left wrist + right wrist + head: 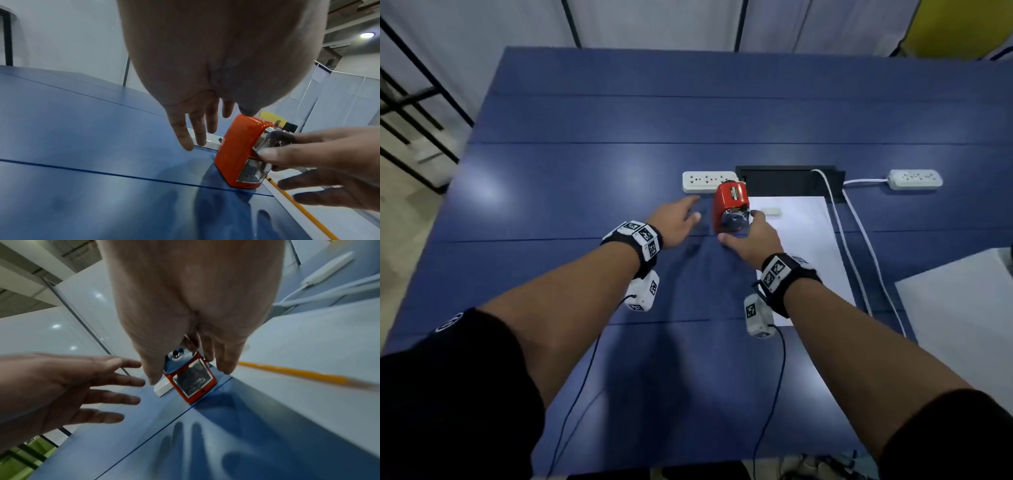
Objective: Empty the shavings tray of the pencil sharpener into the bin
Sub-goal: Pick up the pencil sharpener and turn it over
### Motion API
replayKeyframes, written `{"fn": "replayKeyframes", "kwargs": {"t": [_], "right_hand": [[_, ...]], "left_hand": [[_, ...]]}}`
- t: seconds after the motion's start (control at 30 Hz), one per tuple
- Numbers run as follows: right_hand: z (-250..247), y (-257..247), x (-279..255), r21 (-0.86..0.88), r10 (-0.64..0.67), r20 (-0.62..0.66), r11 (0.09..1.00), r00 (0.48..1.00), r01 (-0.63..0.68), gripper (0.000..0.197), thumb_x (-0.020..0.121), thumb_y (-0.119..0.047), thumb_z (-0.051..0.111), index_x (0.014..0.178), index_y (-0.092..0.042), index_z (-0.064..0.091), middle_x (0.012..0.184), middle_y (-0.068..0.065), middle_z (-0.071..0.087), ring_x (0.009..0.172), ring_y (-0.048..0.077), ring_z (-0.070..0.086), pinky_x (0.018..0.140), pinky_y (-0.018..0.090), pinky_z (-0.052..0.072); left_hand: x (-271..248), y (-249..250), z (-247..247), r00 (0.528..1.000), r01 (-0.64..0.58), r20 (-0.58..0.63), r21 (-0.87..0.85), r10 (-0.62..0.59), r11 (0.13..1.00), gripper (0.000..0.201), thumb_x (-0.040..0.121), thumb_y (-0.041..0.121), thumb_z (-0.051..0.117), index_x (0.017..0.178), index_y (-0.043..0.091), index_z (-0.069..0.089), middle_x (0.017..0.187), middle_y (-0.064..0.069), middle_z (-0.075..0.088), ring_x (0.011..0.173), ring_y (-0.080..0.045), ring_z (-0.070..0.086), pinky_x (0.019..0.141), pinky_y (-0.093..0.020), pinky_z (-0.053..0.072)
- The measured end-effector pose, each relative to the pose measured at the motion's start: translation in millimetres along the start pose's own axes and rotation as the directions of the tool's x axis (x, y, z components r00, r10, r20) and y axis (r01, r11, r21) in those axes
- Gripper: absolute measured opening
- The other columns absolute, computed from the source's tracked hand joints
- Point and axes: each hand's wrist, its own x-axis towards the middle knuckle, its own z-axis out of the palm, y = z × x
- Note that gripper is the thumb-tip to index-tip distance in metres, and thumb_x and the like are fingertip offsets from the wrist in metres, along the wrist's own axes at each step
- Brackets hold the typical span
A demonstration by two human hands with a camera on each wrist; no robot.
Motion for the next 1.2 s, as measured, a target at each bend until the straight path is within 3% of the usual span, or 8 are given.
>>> {"fn": "replayKeyframes", "kwargs": {"t": [0.17, 0.3, 0.5, 0.6, 0.67, 0.83, 1.0, 1.2], "right_hand": [[24, 2, 34, 0.074, -0.018, -0.148, 0.997, 0.989, 0.03, 0.068, 0.077, -0.039, 0.091, 0.127, -0.009, 0.056, 0.104, -0.003, 0.064, 0.104, 0.028, 0.071, 0.082, 0.029, 0.048], [33, 0, 44, 0.064, -0.022, -0.251, 0.997, 0.968, 0.039, 0.066, 0.077, -0.043, 0.088, 0.124, -0.01, 0.055, 0.097, -0.003, 0.063, 0.084, 0.022, 0.06, 0.074, 0.028, 0.043], [36, 3, 40, -0.003, -0.052, -0.258, 0.999, 0.965, 0.054, 0.067, 0.073, -0.044, 0.089, 0.126, -0.017, 0.058, 0.101, -0.001, 0.069, 0.088, 0.021, 0.063, 0.078, 0.028, 0.047], [36, 2, 23, -0.039, -0.102, -0.189, 0.995, 0.977, 0.097, 0.065, 0.07, -0.042, 0.09, 0.123, -0.018, 0.061, 0.105, 0.001, 0.074, 0.094, 0.022, 0.067, 0.08, 0.028, 0.048], [40, -1, 4, -0.054, -0.16, -0.085, 0.986, 0.983, 0.156, 0.062, 0.071, -0.039, 0.092, 0.122, -0.019, 0.062, 0.102, -0.003, 0.071, 0.092, 0.02, 0.068, 0.078, 0.025, 0.047], [65, -14, -60, 0.016, -0.309, 0.14, 0.951, 0.941, 0.31, 0.07, 0.067, -0.04, 0.097, 0.127, -0.025, 0.064, 0.102, -0.01, 0.075, 0.085, 0.004, 0.072, 0.078, 0.013, 0.054], [102, -28, -125, 0.119, -0.362, 0.297, 0.932, 0.884, 0.341, 0.078, 0.067, -0.035, 0.098, 0.135, -0.028, 0.061, 0.112, -0.009, 0.077, 0.099, 0.005, 0.077, 0.095, 0.033, 0.062], [151, -41, -197, 0.156, -0.41, 0.435, 0.911, 0.801, 0.382, 0.073, 0.07, -0.029, 0.093, 0.135, -0.032, 0.059, 0.114, -0.015, 0.075, 0.102, 0.004, 0.075, 0.095, 0.033, 0.061]], "left_hand": [[25, 15, 12, 0.997, -0.076, -0.006, -0.039, 0.075, 0.996, 0.05, 0.111, 0.029, 0.038, 0.16, 0.022, 0.036, 0.152, -0.01, 0.055, 0.136, -0.032, 0.054, 0.11, -0.038, 0.043], [37, 19, 14, 0.997, -0.072, -0.02, -0.034, 0.071, 0.997, 0.047, 0.112, 0.026, 0.036, 0.157, 0.016, 0.04, 0.153, -0.01, 0.054, 0.138, -0.032, 0.052, 0.111, -0.036, 0.039], [32, 5, 12, 0.995, -0.102, -0.023, -0.058, 0.101, 0.993, 0.051, 0.107, 0.019, 0.049, 0.157, 0.017, 0.041, 0.151, -0.009, 0.056, 0.138, -0.028, 0.053, 0.111, -0.032, 0.039], [14, -14, 7, 0.995, -0.099, -0.014, -0.023, 0.099, 0.995, 0.068, 0.098, 0.022, 0.066, 0.16, 0.019, 0.037, 0.151, -0.01, 0.053, 0.136, -0.027, 0.053, 0.109, -0.028, 0.039], [-5, -33, 5, 0.996, -0.089, 0.005, -0.002, 0.089, 0.996, 0.084, 0.089, 0.028, 0.076, 0.161, 0.019, 0.034, 0.149, -0.012, 0.053, 0.133, -0.029, 0.054, 0.111, -0.033, 0.042], [-76, -79, 2, 0.992, -0.115, 0.057, 0.006, 0.115, 0.993, 0.114, 0.067, 0.046, 0.088, 0.161, 0.018, 0.03, 0.154, -0.006, 0.05, 0.136, -0.023, 0.053, 0.114, -0.039, 0.042], [-166, -110, -12, 0.989, -0.127, 0.075, -0.043, 0.13, 0.991, 0.093, 0.064, 0.046, 0.091, 0.143, 0.026, 0.047, 0.131, 0.007, 0.064, 0.115, -0.013, 0.063, 0.101, -0.034, 0.05], [-267, -148, -13, 0.995, -0.072, 0.075, 0.119, 0.063, 0.99, 0.085, 0.065, 0.067, 0.081, 0.135, 0.03, 0.05, 0.11, 0.007, 0.069, 0.096, -0.018, 0.06, 0.086, -0.04, 0.051]]}}
